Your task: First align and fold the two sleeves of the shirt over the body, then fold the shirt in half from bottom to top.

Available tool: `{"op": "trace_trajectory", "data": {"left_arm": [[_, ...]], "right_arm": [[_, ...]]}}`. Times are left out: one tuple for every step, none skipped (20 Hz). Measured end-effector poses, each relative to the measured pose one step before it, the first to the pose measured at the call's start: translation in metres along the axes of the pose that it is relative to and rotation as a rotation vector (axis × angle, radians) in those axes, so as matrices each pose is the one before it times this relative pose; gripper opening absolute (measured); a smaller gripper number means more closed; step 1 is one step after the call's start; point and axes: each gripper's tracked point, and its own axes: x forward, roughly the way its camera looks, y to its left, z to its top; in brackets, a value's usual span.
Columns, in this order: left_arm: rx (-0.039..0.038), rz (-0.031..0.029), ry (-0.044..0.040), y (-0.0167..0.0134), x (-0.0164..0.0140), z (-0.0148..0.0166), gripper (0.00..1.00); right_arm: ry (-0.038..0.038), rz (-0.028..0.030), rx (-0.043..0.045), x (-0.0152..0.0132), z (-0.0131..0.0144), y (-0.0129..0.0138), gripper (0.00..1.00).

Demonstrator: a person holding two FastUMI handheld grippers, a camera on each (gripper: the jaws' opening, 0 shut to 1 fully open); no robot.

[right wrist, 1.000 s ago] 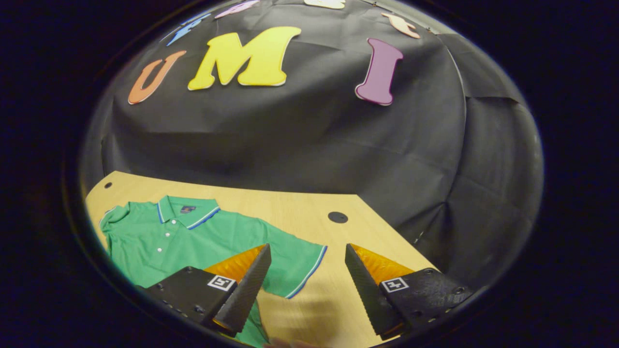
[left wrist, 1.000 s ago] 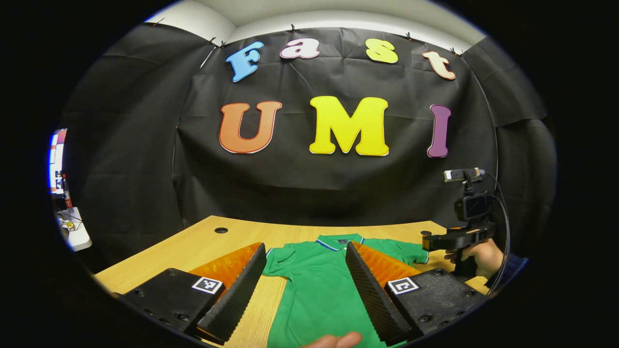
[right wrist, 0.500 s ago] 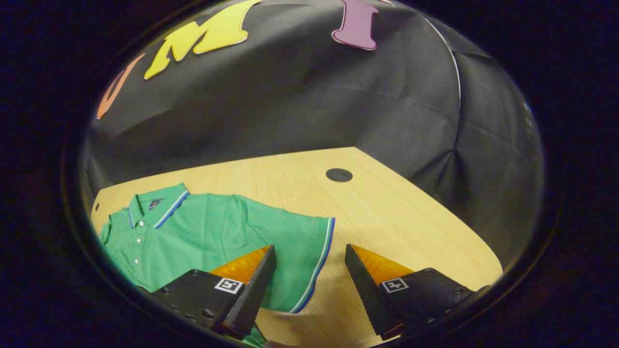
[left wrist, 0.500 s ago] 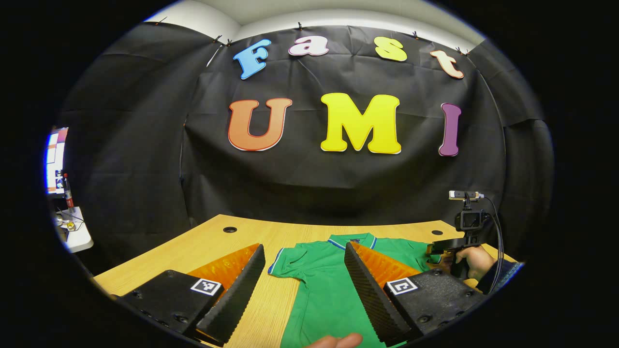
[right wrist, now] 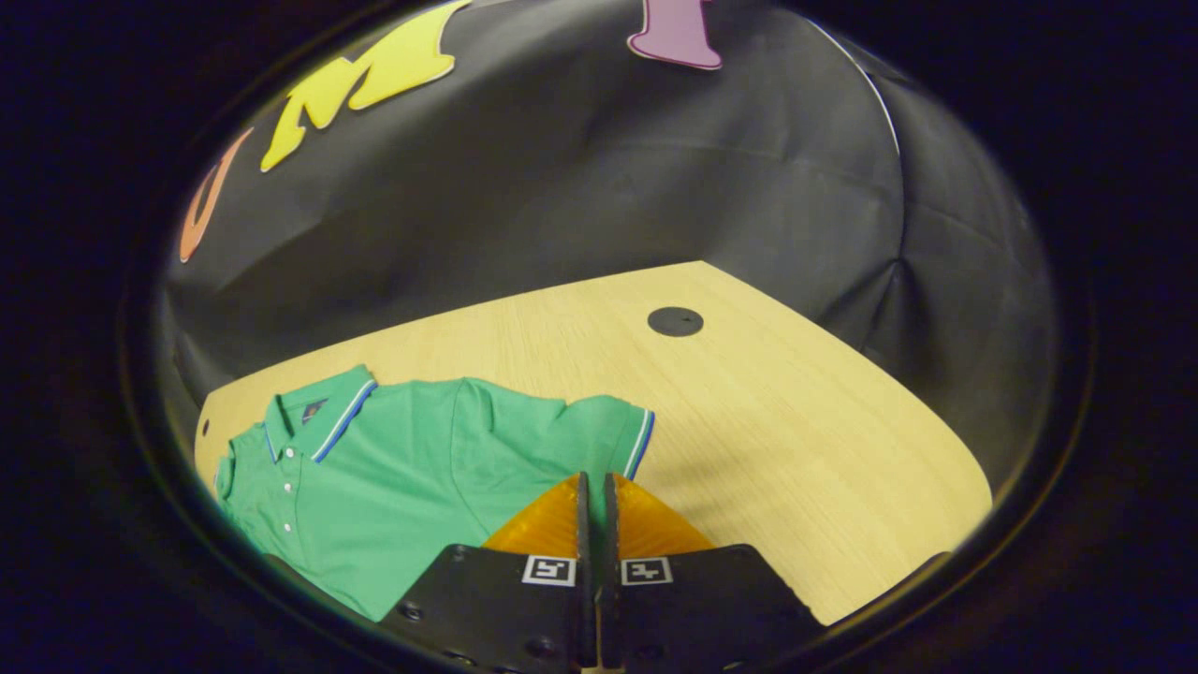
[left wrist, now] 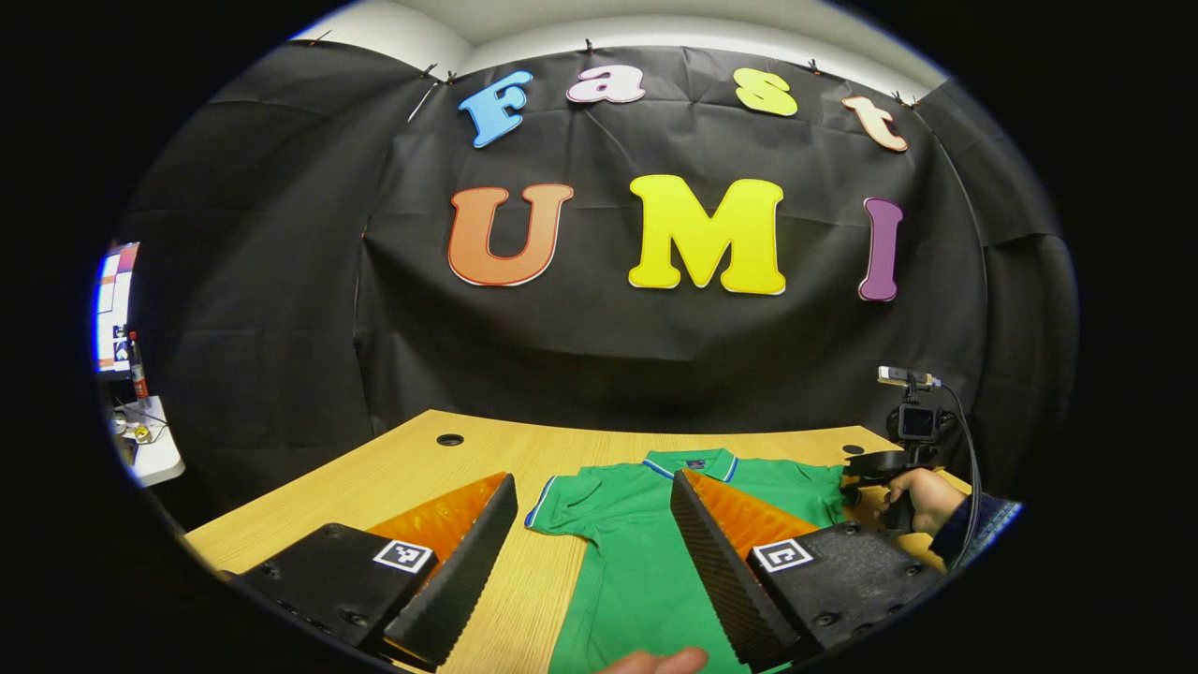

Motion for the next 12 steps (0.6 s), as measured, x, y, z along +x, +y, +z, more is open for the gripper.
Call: {"op": "trace_trajectory", "data": {"left_arm": [[-0.00327,-0.00275,0.00651,-0.00002,0.00057,-0.0014,1.0],[-0.00211,0.00136,0.00742,0.00057,0.00047,-0.00187,1.0],[-0.00079,0.00411,0.00542,0.00157,0.00055,-0.00136,1.0],[-0.00012,0.00608,0.00344,0.00163,0.00021,-0.00099,1.0],[-0.00357,0.01386,-0.01101,0.00391,-0.00021,0.00295,1.0],[-0.00362,0.01257,-0.01788,0.00287,-0.00007,0.00468,1.0],[0.00185,0.00276,-0.00835,0.00005,-0.00009,0.0022,1.0],[0.00324,-0.0067,0.00155,-0.00161,-0.00008,-0.00234,1.0],[-0.00028,-0.00804,0.0033,-0.00152,0.00034,-0.00104,1.0],[-0.00268,-0.00048,0.00276,0.00055,0.00063,-0.00079,1.0],[-0.00132,0.00465,0.00415,0.00121,0.00071,-0.00038,1.0],[-0.0004,0.0016,0.00599,0.00067,0.00025,-0.00214,1.0]], "right_arm": [[-0.01451,-0.01936,-0.04504,-0.00038,0.00294,-0.00357,0.02],[-0.02182,-0.00251,-0.0351,-0.00248,0.00509,0.00296,0.03],[-0.02283,0.00663,-0.02601,-0.00332,0.00724,0.00366,0.03],[-0.0193,-0.00698,-0.02125,-0.00198,0.00503,0.00274,0.03],[-0.0194,-0.00193,-0.01814,-0.00303,0.00685,0.00135,0.03],[-0.02051,0.00808,-0.01967,-0.00418,0.00566,0.00362,0.03],[-0.02417,0.00686,-0.02593,-0.00399,0.00782,0.00394,0.03],[-0.02194,0.00591,-0.03213,-0.00328,0.00483,0.00354,0.03],[-0.00971,0.01527,-0.01517,-0.00197,0.00474,0.00677,0.0],[-0.00205,0.01714,-0.00512,-0.00539,0.00207,0.0072,0.0],[0.00147,0.01616,0.00683,-0.00357,0.00249,0.00724,0.0],[-0.00156,0.02221,0.00945,-0.00253,0.00189,0.00859,0.0]]}}
